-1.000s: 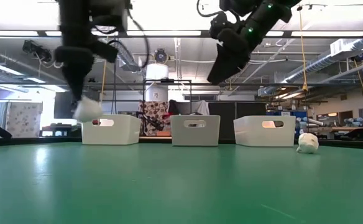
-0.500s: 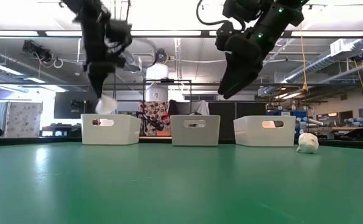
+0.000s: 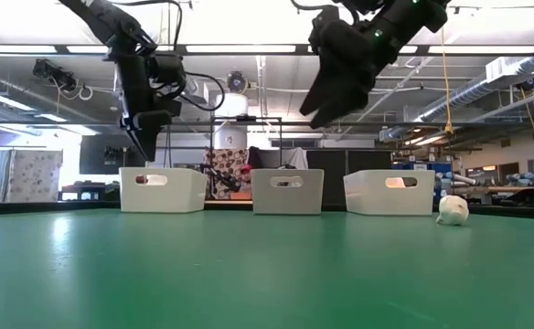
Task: Sort produce into baskets
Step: Put the garlic into the left white bin
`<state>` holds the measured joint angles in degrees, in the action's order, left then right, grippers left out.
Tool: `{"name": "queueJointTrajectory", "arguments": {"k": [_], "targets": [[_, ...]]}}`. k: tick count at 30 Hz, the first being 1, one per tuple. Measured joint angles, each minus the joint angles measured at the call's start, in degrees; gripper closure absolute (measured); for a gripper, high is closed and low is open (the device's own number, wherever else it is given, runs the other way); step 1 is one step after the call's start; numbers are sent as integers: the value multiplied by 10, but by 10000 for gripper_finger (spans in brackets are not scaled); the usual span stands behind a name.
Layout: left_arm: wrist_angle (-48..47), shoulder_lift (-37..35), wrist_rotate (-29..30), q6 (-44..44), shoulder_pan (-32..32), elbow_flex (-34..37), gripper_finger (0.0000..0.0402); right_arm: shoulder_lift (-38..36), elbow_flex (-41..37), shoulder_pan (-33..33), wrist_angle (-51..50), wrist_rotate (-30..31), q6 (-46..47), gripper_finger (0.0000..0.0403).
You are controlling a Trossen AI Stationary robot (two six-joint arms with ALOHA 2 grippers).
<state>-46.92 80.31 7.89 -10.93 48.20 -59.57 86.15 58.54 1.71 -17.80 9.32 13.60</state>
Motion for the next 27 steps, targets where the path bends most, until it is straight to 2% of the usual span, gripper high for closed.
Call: {"name": "queueJointTrajectory", "arguments": {"k": [5,9,12,16,19,27], "targets": [[-4,0,0,6,-7,-12,240,0,0,-1,36,-1,-17,55],[-76,-13,-1,24,-36,-41,233,13,1,-2,25,-19,-55,55],[-125,-34,0,53,-82,-55,234,34,1,-2,16,-17,-82,56],[-188,-69,0,117,-172,-50,236,63,0,-2,36,28,-78,57],[-231,-90,-10,205,-249,-36,236,66,0,0,34,58,-79,57],[-261,-112,-78,461,-464,36,237,53,2,19,50,61,-144,57]]}}
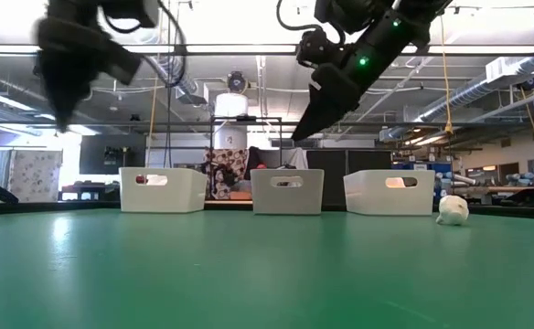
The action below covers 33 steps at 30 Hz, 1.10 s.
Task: Sort produce into baskets
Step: Put the garlic into the left white bin
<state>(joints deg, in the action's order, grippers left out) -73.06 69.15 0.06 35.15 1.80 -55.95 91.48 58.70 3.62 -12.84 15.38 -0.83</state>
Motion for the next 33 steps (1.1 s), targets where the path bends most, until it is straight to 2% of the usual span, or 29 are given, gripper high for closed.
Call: {"name": "queueJointTrajectory", "arguments": {"k": [6,11,16,21,25,33], "targets": [[48,0,-73,174,-152,57,237,-10,22,25,11,0,-64,57],[129,0,-83,280,-241,85,235,-12,44,48,16,-8,-86,57],[170,2,-74,356,-289,114,210,-12,47,70,50,-44,-99,57],[165,2,-82,428,-320,140,161,-12,47,86,71,-81,-99,57],[181,2,-97,450,-339,151,128,-12,47,91,87,-102,-99,57],[213,6,-87,468,-370,185,123,-12,47,93,117,-126,-99,57]]}}
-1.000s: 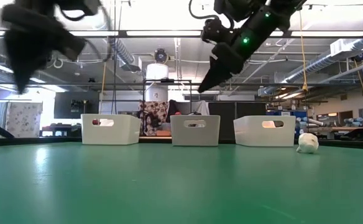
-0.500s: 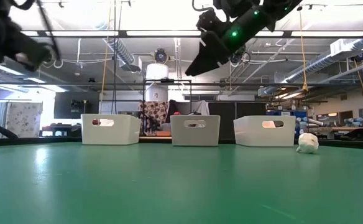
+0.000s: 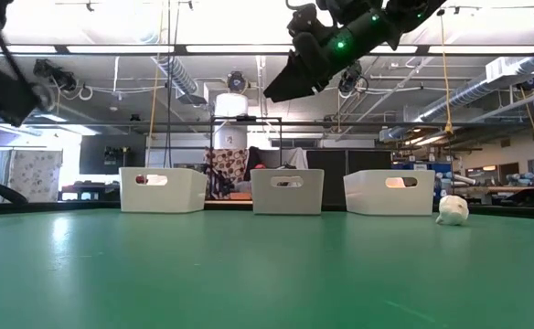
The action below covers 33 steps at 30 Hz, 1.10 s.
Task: Sort produce into baskets
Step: Put the garlic into the left white bin
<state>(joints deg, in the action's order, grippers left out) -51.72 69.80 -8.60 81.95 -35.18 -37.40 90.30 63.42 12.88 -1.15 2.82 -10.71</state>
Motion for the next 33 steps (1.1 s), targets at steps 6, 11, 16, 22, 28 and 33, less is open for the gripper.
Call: {"name": "queueJointTrajectory", "arguments": {"k": [6,11,16,22,28,33], "targets": [[-2,0,5,-1,-2,34,142,0,0,0,-1,0,0,57],[2,0,17,-2,-2,39,207,0,0,0,-1,0,1,57],[2,-1,50,-3,-1,23,261,0,0,0,-1,0,0,57],[-27,-1,109,-40,38,-1,243,-1,2,-2,-8,1,3,57],[-37,-1,169,-155,150,-19,237,-12,34,-19,-68,19,2,57],[-39,-1,202,-299,263,-49,236,-14,44,-28,-107,46,2,57]]}}
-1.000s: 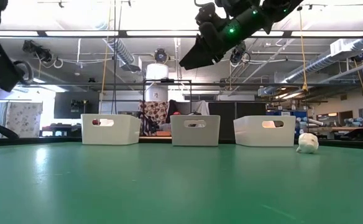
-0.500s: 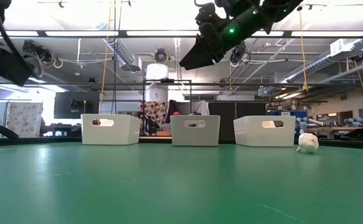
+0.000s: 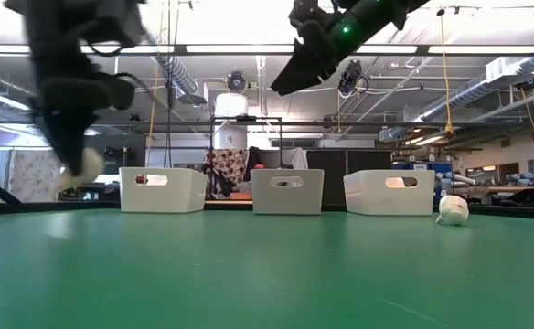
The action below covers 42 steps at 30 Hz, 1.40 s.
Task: Sort produce into baskets
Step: Put the garlic into the left white bin
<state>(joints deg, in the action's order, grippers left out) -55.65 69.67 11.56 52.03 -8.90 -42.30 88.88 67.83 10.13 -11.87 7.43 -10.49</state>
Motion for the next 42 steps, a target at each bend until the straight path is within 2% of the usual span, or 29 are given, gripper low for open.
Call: {"name": "queueJointTrajectory", "arguments": {"k": [6,10,14,23,28,33,42], "targets": [[0,0,12,-167,133,-58,236,-1,0,0,-18,29,0,57],[1,0,23,-253,215,-103,236,-12,1,0,-17,61,0,57],[7,0,25,-326,292,-136,235,-16,1,0,-32,63,0,57],[120,5,29,-441,437,-132,235,-17,1,6,-65,65,0,57],[167,28,29,-453,484,-127,235,-17,1,8,-65,64,0,57],[216,67,29,-443,499,-127,225,-17,1,9,-65,64,0,57],[265,141,30,-445,517,-126,152,-17,1,9,-72,60,2,57]]}}
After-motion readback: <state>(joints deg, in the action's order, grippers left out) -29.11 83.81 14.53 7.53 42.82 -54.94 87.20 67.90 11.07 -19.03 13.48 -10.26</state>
